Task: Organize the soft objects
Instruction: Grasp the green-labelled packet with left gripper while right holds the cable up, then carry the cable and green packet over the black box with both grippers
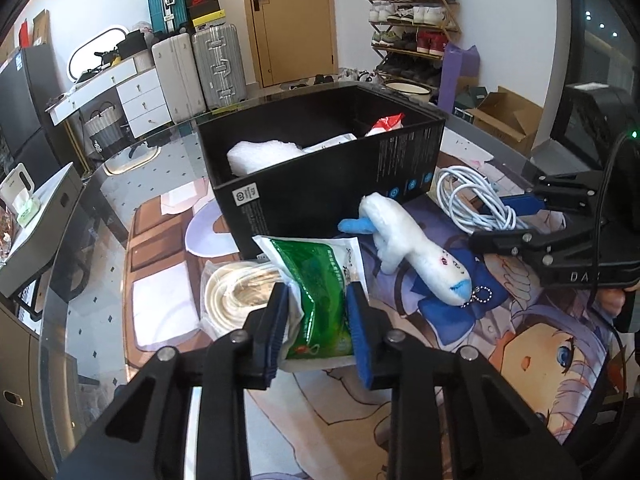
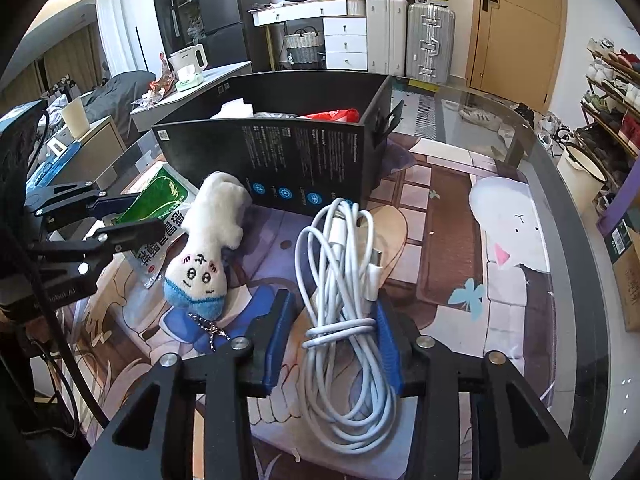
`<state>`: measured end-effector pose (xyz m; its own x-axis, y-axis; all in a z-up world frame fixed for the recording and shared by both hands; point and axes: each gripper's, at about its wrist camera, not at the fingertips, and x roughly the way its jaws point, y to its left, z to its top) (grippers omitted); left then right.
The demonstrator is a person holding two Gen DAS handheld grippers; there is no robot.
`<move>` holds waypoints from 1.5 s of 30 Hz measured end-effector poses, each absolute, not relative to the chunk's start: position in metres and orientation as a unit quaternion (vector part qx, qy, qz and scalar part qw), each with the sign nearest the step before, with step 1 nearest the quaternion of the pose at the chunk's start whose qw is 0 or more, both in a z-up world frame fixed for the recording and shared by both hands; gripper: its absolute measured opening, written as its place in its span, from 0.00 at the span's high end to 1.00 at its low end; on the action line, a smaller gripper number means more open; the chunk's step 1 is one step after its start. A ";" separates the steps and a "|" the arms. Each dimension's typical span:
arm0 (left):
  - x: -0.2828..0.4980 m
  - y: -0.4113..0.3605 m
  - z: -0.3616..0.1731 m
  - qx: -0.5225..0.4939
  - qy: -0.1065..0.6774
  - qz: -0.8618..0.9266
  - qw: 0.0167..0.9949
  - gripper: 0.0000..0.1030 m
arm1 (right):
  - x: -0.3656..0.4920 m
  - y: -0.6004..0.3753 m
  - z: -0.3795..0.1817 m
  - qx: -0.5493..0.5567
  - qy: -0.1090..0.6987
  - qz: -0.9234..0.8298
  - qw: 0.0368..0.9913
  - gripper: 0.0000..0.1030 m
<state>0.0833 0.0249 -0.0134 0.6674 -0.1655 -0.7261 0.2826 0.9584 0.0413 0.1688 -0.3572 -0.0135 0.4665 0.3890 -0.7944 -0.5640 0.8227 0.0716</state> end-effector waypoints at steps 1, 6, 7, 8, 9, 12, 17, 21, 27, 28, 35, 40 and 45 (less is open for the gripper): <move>0.083 0.026 -0.013 0.072 0.388 -0.124 0.910 0.74 | 0.168 -0.357 -0.014 -0.102 0.434 0.281 0.850 0.55; 0.079 0.031 -0.010 0.058 0.380 -0.126 0.915 0.78 | 0.165 -0.353 -0.014 -0.117 0.431 0.277 0.851 0.55; 0.077 0.033 -0.009 0.054 0.377 -0.125 0.916 0.79 | 0.165 -0.353 -0.014 -0.117 0.431 0.276 0.851 0.55; 0.076 0.035 -0.008 0.050 0.373 -0.125 0.918 0.79 | 0.165 -0.353 -0.014 -0.117 0.430 0.275 0.852 0.57; 0.075 0.036 -0.007 0.047 0.371 -0.126 0.919 0.80 | 0.164 -0.353 -0.014 -0.120 0.429 0.272 0.853 0.59; 0.071 0.041 -0.006 0.038 0.364 -0.127 0.922 0.80 | 0.162 -0.353 -0.014 -0.122 0.427 0.275 0.853 0.68; 0.066 0.044 0.001 0.028 0.352 -0.130 0.927 0.80 | 0.159 -0.354 -0.011 -0.122 0.421 0.277 0.855 0.68; 0.062 0.048 0.007 0.024 0.344 -0.125 0.930 0.80 | 0.156 -0.359 -0.008 -0.117 0.413 0.279 0.859 0.68; 0.057 0.054 0.022 0.013 0.322 -0.118 0.939 0.80 | 0.149 -0.369 0.007 -0.095 0.394 0.290 0.867 0.68; 0.056 0.055 0.025 0.010 0.317 -0.116 0.941 0.80 | 0.147 -0.370 0.011 -0.090 0.390 0.293 0.868 0.68; 0.058 0.061 0.042 -0.003 0.287 -0.113 0.951 0.80 | 0.141 -0.370 0.045 -0.071 0.344 0.307 0.884 0.68; 0.065 0.061 0.054 -0.005 0.267 -0.111 0.957 0.80 | 0.147 -0.365 0.062 -0.063 0.321 0.316 0.891 0.68; 0.075 0.058 0.063 -0.001 0.254 -0.109 0.961 0.80 | 0.160 -0.357 0.074 -0.058 0.306 0.325 0.893 0.68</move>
<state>0.0754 0.0584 0.0630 0.8467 -0.2108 -0.4885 0.2099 0.9760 -0.0575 0.1599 -0.3567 0.0737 0.6017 0.5447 -0.5842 -0.6156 0.7823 0.0954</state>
